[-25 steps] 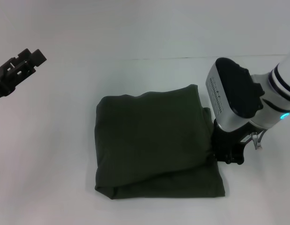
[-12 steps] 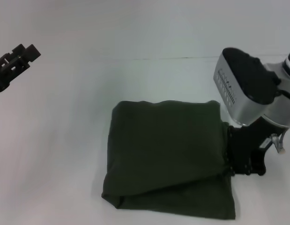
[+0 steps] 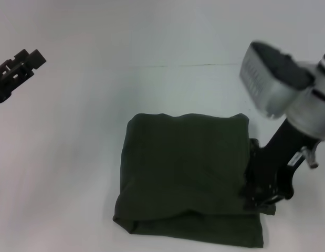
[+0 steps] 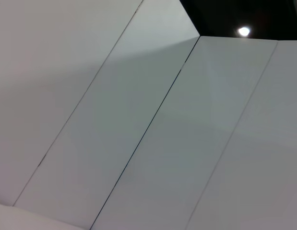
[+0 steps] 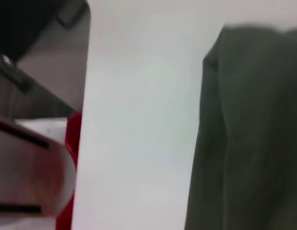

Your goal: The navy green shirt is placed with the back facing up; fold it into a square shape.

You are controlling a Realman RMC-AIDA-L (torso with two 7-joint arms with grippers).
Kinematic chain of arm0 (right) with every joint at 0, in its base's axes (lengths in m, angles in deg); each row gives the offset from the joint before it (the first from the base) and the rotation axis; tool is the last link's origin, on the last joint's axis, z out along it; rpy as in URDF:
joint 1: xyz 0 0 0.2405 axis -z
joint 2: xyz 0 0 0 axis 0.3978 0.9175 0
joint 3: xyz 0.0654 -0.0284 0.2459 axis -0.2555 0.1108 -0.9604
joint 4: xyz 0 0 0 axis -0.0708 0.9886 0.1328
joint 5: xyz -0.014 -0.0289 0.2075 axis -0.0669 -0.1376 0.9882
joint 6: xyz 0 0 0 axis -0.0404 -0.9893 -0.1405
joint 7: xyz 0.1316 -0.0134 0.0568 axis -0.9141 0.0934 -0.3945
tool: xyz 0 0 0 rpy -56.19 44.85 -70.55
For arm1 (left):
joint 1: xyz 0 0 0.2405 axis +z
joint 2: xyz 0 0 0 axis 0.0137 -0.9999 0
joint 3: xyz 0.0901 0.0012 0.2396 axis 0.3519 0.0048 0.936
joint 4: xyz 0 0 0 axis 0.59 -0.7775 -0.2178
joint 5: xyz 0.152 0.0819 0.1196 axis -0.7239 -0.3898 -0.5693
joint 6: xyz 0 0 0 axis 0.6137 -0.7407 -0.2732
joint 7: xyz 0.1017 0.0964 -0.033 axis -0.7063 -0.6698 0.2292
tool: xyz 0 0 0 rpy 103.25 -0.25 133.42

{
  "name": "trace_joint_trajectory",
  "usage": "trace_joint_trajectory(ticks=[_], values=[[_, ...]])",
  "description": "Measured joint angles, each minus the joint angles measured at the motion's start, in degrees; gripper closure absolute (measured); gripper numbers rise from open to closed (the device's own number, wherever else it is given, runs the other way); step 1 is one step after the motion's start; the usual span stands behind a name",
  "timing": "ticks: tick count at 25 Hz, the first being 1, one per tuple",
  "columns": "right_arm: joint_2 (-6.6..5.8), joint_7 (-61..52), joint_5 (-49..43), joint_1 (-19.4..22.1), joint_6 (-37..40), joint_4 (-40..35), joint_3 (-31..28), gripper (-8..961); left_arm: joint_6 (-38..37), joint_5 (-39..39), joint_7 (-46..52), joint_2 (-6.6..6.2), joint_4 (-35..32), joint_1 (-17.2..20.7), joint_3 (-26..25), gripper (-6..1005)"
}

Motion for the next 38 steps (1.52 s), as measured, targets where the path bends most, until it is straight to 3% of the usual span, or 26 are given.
trace_joint_trajectory(ticks=[6,9,13,17,19,23,27,31,35,38], values=[[-1.15,1.91,0.59,-0.29,1.20,-1.68,-10.77,770,0.08,-0.26,-0.14,0.14,0.00,-0.08,0.76,208],[-1.79,2.38,4.04,0.43,0.15,-1.74,-18.07,619,0.23,-0.37,-0.07,0.32,0.18,-0.32,2.95,207],[-3.61,2.37,16.88,4.78,-3.34,-0.30,-26.29,437,0.86,-0.45,1.47,0.27,0.34,-0.89,8.77,207],[-4.79,2.67,29.37,10.35,-9.15,5.42,-27.80,273,1.69,-4.26,6.67,-0.68,0.14,-2.17,12.06,207],[-4.85,3.34,32.01,12.39,-11.66,8.73,-27.68,56,2.56,-8.40,10.45,-1.10,0.02,-2.96,12.16,207],[-4.73,5.46,33.48,15.17,-14.71,17.26,-28.44,34,2.55,-16.55,15.09,-1.37,0.34,-5.31,12.71,207],[-4.57,6.03,33.36,16.43,-17.00,22.14,-28.06,23,2.86,-20.56,13.75,0.87,0.07,-7.04,14.47,208],[-2.91,9.67,34.20,18.00,-21.49,24.53,-28.73,23,5.17,-20.72,6.74,3.22,-0.07,-7.34,13.76,208],[-1.00,13.78,34.89,20.26,-24.34,23.57,-28.97,23,4.20,-20.54,2.93,3.02,-0.52,-7.45,12.44,208],[-2.04,13.82,34.83,21.83,-23.96,22.43,-29.06,23,1.65,-20.70,1.57,1.99,-1.82,-7.69,12.35,208]])
